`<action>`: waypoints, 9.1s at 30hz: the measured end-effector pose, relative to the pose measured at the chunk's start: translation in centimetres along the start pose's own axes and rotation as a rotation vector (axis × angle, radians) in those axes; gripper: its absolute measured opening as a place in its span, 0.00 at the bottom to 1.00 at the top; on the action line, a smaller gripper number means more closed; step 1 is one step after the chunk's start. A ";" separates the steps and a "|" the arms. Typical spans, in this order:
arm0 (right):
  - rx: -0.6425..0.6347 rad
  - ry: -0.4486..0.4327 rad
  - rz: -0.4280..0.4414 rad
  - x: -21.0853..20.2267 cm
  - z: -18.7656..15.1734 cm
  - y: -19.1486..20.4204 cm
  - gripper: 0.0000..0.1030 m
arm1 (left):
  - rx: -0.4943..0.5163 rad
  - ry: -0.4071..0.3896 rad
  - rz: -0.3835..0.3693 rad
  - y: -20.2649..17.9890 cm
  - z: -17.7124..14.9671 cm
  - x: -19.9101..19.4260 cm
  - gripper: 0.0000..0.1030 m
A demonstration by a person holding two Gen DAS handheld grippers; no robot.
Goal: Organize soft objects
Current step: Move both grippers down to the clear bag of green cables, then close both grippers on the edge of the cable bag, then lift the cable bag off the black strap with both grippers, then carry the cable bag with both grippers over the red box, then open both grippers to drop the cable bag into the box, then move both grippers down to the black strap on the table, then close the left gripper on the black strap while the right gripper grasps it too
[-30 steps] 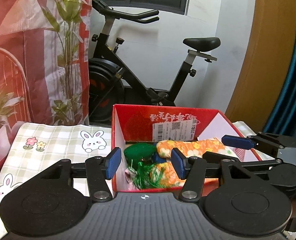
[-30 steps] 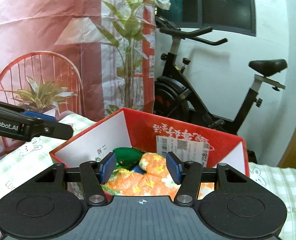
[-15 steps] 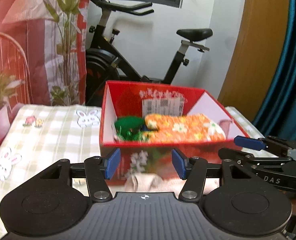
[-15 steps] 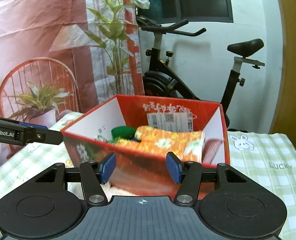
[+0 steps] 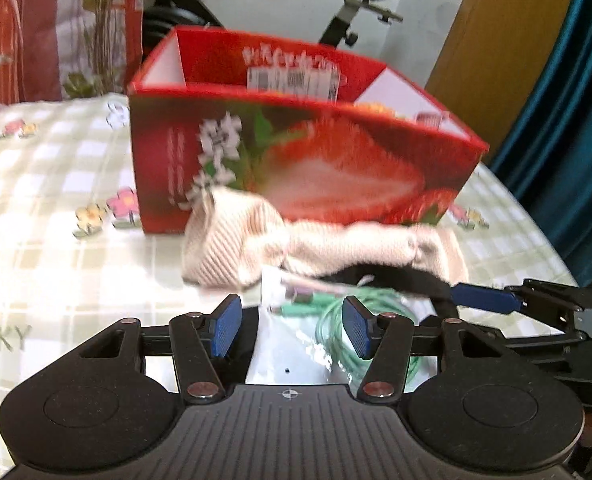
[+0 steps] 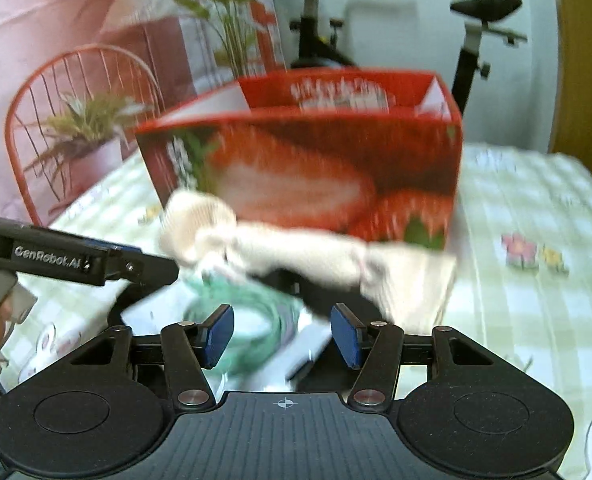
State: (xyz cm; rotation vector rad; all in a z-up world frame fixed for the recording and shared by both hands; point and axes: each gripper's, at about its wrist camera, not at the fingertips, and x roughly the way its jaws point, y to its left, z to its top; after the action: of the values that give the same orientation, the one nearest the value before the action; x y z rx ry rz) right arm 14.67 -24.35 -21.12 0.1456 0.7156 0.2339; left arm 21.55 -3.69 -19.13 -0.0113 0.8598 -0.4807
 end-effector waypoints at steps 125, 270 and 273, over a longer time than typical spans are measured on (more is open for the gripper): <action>0.104 -0.030 0.184 -1.4 0.0 -0.3 0.18 | -0.146 -0.019 -0.217 2.1 -4.3 -2.6 0.42; 0.018 0.011 -0.222 2.4 -2.9 -1.8 1.00 | -0.078 -0.004 0.292 2.0 -6.4 -1.4 1.00; 0.006 0.001 -0.229 2.6 -3.1 -1.8 1.00 | -0.073 -0.010 0.307 1.8 -6.4 -1.3 1.00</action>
State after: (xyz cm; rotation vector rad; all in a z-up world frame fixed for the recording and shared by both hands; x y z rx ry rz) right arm 14.83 -25.25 -25.46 0.0682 0.7276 0.0132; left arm 16.86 -0.41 -22.81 0.0507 0.8512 -0.1609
